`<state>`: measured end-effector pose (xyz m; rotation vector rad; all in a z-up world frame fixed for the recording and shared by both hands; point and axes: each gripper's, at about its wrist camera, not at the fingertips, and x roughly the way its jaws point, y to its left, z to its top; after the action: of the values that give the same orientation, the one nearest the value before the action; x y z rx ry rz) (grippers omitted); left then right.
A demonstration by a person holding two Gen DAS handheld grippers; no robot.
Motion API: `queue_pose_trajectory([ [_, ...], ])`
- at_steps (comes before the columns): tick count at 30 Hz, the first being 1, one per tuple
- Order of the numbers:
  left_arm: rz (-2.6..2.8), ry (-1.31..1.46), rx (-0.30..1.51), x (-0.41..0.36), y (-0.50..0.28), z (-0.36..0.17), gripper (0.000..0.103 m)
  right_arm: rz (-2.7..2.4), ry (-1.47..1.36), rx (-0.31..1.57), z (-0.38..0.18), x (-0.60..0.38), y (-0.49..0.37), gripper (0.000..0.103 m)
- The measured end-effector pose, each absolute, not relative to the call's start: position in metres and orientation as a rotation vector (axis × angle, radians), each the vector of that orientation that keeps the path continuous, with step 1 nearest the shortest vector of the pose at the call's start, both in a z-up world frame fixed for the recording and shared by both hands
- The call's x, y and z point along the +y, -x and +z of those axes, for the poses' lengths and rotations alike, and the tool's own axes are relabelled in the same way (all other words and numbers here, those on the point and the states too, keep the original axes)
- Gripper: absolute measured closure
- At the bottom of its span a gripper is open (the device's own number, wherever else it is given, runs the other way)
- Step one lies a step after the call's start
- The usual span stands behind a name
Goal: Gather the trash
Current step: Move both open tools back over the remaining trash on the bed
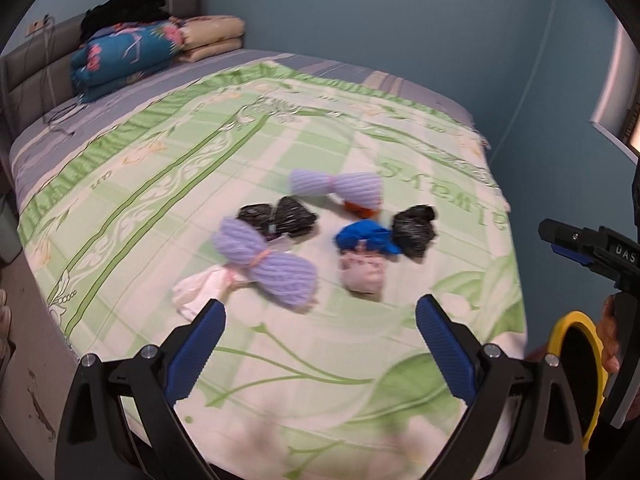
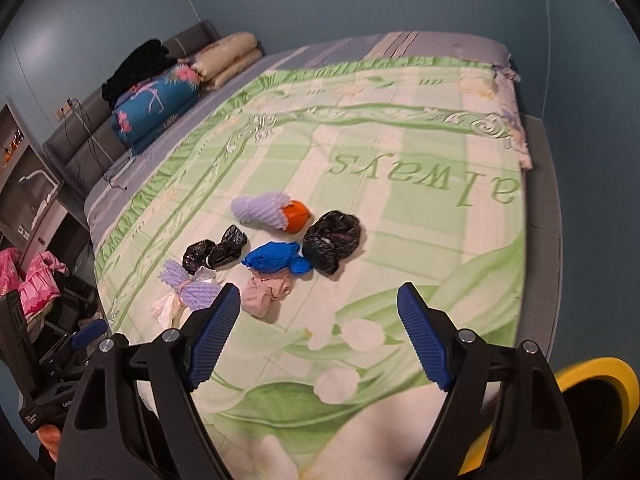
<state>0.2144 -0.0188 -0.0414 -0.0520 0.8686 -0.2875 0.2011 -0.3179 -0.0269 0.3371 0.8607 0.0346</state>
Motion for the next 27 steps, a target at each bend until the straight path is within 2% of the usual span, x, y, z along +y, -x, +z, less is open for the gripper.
queue_pose_trajectory([
  [13,-0.176,0.123,0.959,0.044,-0.266,-0.1,0.011,-0.019,-0.294,0.985,-0.079,-0.299,-0.284,0.026],
  [27,-0.131,0.17,1.042,0.071,-0.299,-0.15,0.011,-0.091,-0.289,1.064,-0.13,-0.297,-0.343,0.026],
])
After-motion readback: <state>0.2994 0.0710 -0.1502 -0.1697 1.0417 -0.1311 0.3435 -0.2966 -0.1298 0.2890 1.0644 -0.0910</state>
